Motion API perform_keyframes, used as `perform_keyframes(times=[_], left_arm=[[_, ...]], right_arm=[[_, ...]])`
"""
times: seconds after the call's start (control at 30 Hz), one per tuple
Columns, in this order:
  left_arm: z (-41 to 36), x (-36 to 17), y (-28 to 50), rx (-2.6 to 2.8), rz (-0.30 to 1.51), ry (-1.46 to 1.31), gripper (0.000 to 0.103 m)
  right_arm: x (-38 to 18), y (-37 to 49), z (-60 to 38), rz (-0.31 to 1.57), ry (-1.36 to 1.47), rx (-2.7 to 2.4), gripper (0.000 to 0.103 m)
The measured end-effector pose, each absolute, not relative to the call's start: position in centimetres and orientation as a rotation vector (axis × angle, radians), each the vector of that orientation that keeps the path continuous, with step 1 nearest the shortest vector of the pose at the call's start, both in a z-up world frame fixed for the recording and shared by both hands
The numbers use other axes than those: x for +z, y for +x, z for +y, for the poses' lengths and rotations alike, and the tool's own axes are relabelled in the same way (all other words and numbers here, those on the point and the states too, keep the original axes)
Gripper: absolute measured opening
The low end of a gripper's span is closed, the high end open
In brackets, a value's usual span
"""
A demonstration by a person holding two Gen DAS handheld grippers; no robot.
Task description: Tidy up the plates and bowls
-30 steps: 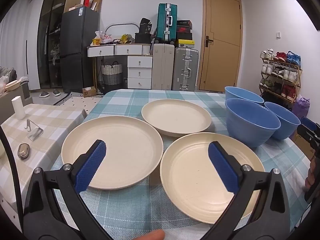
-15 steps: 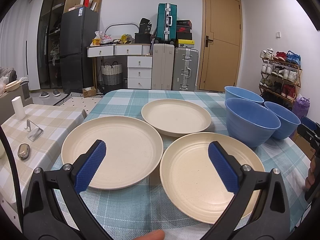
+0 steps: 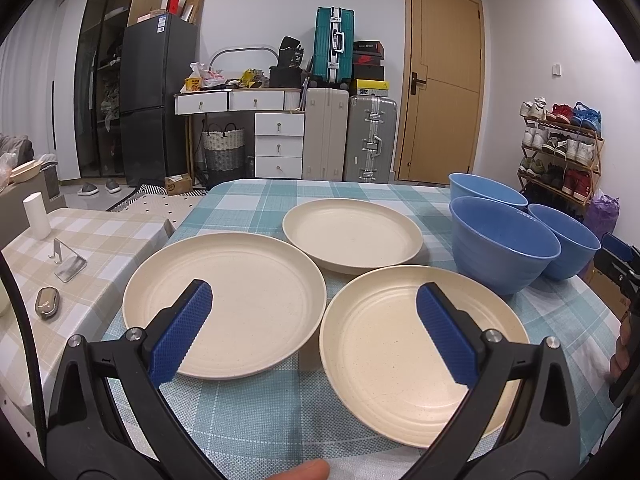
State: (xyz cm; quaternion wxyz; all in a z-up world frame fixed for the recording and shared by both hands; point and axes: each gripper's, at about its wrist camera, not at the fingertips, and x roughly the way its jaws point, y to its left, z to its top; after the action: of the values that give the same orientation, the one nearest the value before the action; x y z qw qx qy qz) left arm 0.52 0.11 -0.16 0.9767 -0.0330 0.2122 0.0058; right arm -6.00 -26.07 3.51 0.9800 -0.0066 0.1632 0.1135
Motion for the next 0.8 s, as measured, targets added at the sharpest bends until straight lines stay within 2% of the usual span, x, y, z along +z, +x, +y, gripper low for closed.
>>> perform_keyframes(times=[0.8], left_arm=[[0.04,-0.1,0.36,0.012,0.424,-0.068,0.102]], right_arm=[[3.19,-5.6,-25.56,0.33,-0.013,0.231,0.103]])
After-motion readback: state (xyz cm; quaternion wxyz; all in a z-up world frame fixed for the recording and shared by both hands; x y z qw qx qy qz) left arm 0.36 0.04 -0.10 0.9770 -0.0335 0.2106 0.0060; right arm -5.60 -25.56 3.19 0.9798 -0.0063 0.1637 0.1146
